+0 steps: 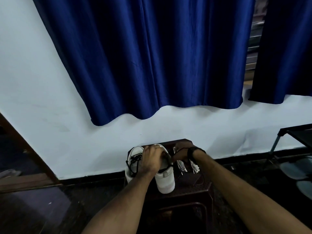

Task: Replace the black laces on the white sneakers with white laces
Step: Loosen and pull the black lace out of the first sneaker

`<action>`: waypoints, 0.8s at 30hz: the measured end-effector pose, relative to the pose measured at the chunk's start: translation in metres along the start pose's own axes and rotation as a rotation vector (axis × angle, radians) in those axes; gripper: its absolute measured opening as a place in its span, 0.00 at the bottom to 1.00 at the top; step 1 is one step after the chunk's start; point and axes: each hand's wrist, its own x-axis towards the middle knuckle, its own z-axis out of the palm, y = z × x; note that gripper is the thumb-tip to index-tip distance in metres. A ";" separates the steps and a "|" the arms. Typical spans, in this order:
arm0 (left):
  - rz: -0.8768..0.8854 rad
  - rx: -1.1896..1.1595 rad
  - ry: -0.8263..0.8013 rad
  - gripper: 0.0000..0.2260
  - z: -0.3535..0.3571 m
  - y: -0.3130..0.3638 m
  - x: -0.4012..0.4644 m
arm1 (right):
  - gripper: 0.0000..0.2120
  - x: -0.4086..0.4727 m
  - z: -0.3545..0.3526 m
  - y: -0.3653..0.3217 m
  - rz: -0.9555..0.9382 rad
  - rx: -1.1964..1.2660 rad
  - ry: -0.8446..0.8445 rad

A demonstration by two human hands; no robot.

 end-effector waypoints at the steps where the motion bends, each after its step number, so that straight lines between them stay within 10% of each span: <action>1: 0.047 0.007 0.014 0.07 0.001 -0.002 -0.001 | 0.15 -0.001 0.003 -0.004 -0.050 -0.009 0.113; 7: 0.105 -0.096 0.077 0.06 0.002 -0.007 -0.002 | 0.10 0.000 0.048 -0.013 -0.022 0.239 0.404; 14: -0.267 -0.793 -0.142 0.09 0.003 -0.014 0.006 | 0.15 0.002 0.066 -0.014 0.049 0.477 0.545; 20: 0.047 -0.191 -0.319 0.06 -0.019 -0.012 0.017 | 0.11 0.002 0.073 -0.010 0.081 0.570 0.607; 24: -0.390 -1.004 -0.186 0.09 -0.013 -0.010 0.014 | 0.08 0.002 0.076 -0.011 0.120 0.606 0.620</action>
